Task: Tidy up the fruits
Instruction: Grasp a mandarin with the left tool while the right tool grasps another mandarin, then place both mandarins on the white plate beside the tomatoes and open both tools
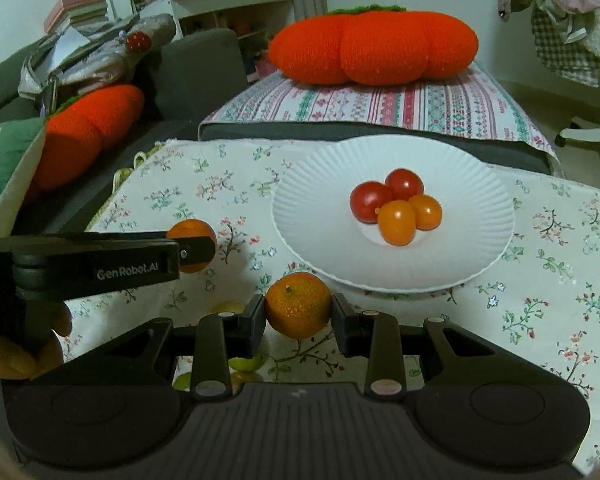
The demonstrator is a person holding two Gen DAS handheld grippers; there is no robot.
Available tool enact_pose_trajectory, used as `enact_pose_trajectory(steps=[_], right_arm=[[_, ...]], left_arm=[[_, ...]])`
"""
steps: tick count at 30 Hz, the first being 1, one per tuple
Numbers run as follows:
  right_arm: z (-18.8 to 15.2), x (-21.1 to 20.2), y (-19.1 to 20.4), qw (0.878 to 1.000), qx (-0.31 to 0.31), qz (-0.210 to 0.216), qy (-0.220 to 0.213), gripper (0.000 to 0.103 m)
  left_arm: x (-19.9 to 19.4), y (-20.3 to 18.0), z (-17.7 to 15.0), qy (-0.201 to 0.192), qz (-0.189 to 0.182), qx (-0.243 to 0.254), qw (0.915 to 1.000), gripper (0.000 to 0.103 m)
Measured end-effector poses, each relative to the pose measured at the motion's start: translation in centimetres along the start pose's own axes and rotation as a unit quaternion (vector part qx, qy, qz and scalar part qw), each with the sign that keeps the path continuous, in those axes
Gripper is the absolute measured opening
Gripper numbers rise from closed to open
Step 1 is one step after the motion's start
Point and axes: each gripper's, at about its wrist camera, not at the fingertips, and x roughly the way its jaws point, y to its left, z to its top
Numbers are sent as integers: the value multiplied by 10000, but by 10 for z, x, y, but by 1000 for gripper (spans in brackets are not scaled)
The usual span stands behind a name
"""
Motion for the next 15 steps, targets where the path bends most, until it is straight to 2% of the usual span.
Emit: enact_pose_trajectory(steps=[7, 15], right_arm=[[13, -26, -22, 9985, 358, 41, -422, 32], [21, -42, -70, 9894, 1159, -410, -772, 32]], left_arm=[[-4, -1, 4, -132, -70, -75, 9999, 20], [-3, -13, 9, -339, -249, -32, 9991, 20]])
